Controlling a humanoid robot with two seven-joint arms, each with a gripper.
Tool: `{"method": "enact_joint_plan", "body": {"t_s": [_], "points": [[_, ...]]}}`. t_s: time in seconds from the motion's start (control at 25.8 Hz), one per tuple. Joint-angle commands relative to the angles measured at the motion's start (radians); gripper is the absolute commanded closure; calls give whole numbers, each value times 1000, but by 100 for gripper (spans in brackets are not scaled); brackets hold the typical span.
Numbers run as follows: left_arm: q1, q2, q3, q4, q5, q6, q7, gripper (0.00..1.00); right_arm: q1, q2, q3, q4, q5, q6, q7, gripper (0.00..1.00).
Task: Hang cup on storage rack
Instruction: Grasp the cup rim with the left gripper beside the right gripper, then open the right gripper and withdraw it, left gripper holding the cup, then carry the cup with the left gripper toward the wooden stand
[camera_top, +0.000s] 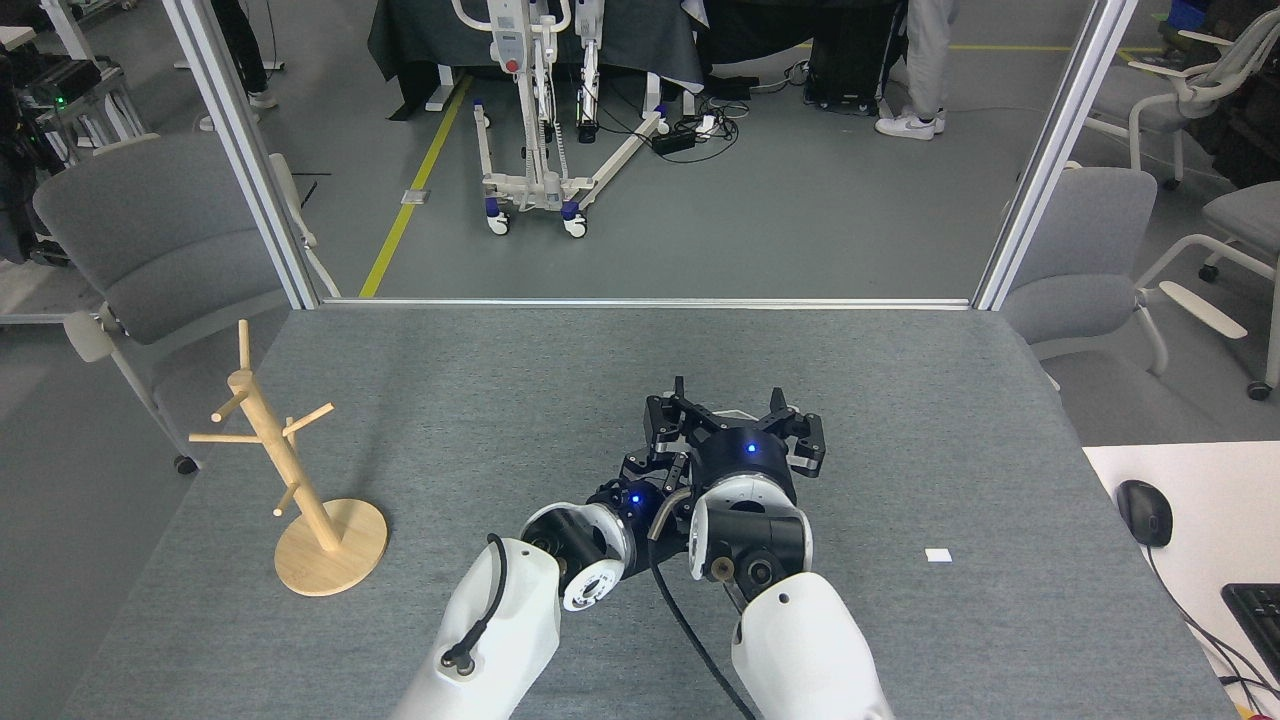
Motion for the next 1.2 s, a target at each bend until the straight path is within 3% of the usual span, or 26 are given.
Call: {"method": "enact_joint_plan", "body": {"t_s": [0.0,0.08,0.19,0.27,0.39,0.46,0.66,0.74,0.85,0.93,1.05,1.16], "points": [[9,0,1,9,-2,3,-1,100,-5,-2,-3,0,-46,-7,-130,0],[24,0,1,3,-3,3,1,100,-8,-14,-23,-1,-56,-12,-207,0],[66,25,4,-46,-8,4,4,100,-8,-28,-158,0,-76,-90,-386,0],[107,78,15,-117,-6,6,5,100,-2,-65,-262,6,-147,-218,-514,0],[191,146,48,-240,-8,4,5,100,9,-168,-415,65,-288,-448,-641,0],[240,196,79,-321,-8,3,5,100,43,-209,-487,114,-317,-564,-666,0],[385,302,185,-499,-6,-22,10,100,147,-235,-570,168,-308,-653,-676,0],[446,319,239,-576,-6,-40,11,100,190,-234,-570,166,-290,-655,-750,0],[549,321,361,-662,-5,-103,11,100,241,-212,-567,168,-208,-653,-899,0],[579,316,461,-658,-2,-172,15,100,271,-188,-558,155,-162,-661,-897,0],[590,305,647,-658,8,-290,22,100,314,-189,-556,154,-151,-708,-873,0],[589,288,795,-658,48,-290,21,100,324,-186,-558,155,-145,-722,-808,0]]}}
